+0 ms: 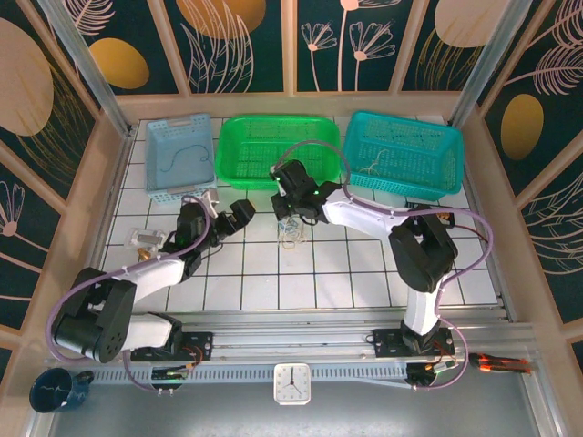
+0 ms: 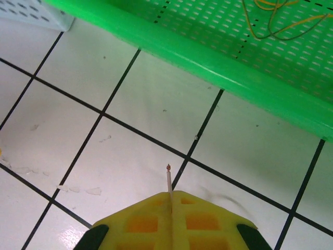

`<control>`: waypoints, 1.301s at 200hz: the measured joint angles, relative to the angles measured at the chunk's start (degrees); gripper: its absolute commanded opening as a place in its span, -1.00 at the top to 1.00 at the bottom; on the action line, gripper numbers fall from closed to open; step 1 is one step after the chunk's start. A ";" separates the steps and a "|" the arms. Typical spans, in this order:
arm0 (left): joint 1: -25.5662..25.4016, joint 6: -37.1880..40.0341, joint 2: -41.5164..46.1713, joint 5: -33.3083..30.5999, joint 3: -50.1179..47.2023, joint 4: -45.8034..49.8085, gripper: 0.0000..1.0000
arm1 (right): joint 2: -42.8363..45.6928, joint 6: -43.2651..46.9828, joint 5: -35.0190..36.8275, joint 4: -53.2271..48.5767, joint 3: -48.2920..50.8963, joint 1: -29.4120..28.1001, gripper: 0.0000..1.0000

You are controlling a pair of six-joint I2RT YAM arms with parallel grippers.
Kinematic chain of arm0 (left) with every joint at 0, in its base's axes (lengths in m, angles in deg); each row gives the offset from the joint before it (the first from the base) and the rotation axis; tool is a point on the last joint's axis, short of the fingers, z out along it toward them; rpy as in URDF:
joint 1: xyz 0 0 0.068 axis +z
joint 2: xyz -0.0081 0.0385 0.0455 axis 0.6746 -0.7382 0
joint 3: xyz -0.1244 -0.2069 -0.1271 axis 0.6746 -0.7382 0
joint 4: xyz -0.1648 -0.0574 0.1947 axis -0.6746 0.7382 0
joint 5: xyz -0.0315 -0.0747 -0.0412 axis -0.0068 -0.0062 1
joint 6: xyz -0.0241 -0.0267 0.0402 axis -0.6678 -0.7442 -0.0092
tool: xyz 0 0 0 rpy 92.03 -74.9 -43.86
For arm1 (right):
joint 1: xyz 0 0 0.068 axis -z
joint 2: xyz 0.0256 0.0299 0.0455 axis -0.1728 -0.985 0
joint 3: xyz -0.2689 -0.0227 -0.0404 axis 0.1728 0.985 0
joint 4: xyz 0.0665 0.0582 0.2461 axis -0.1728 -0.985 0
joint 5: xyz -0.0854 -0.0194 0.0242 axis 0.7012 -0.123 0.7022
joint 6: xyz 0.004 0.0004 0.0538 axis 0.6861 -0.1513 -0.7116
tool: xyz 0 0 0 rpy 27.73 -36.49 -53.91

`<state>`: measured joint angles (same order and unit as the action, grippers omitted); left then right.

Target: Untangle the cables

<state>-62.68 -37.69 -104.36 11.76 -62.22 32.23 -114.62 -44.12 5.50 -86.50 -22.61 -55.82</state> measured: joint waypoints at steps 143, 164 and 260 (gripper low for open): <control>-8.07 5.46 -0.76 -5.16 6.10 6.62 -0.98 | 10.91 -9.49 -11.43 10.58 13.77 5.51 1.00; -8.20 5.53 -2.51 -2.82 5.35 4.37 -0.89 | 13.27 -11.28 -13.31 12.70 16.06 6.78 1.00; -8.81 7.87 -10.99 5.75 5.29 -2.38 -0.47 | 15.26 -14.82 -22.93 19.91 20.15 8.81 1.00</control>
<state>-71.48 -29.82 -115.36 17.51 -56.93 29.84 -99.36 -58.94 -17.43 -66.59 -2.46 -47.01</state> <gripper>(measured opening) 0.760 0.049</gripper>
